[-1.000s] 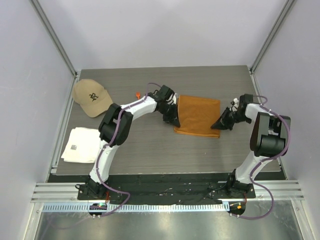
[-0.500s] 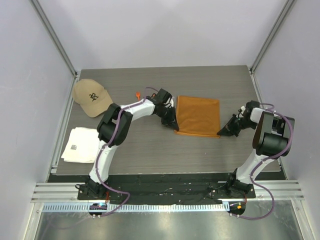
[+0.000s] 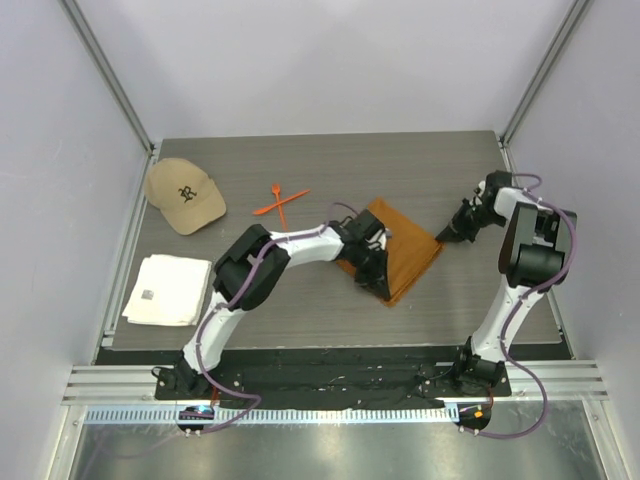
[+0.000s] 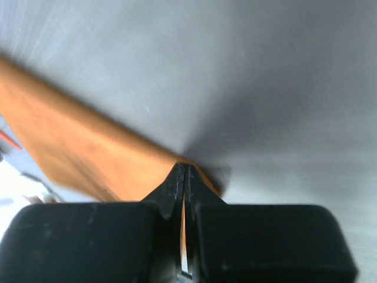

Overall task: Fold the napkin into a case and place the utensils inside
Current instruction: Rotate the square-folded napkin at the center of the board, then pick up the top corner of the square-folded napkin from the center of the board.

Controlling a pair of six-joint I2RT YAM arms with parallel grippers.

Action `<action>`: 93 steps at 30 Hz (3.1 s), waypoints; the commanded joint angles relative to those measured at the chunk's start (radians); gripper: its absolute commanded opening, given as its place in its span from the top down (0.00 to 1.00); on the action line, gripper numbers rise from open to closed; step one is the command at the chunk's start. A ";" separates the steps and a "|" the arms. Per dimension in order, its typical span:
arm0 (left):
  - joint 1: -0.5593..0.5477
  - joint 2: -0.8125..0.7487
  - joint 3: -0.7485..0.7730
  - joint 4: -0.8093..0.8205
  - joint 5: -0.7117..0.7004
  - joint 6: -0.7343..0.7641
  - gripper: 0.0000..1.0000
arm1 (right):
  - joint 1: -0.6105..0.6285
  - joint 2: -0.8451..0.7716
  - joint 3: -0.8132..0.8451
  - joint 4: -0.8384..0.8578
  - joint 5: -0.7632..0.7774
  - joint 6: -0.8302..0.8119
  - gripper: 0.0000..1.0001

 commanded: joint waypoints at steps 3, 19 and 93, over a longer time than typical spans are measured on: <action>-0.099 0.002 0.131 -0.054 0.058 -0.033 0.87 | 0.044 0.110 0.326 -0.108 0.256 -0.050 0.92; 0.240 -0.112 0.080 -0.211 -0.005 0.153 0.85 | 0.206 -0.327 -0.157 -0.087 -0.012 0.007 0.67; 0.179 -0.443 -0.063 -0.412 -0.169 0.222 0.64 | 0.220 -0.437 -0.355 -0.162 0.278 0.026 0.77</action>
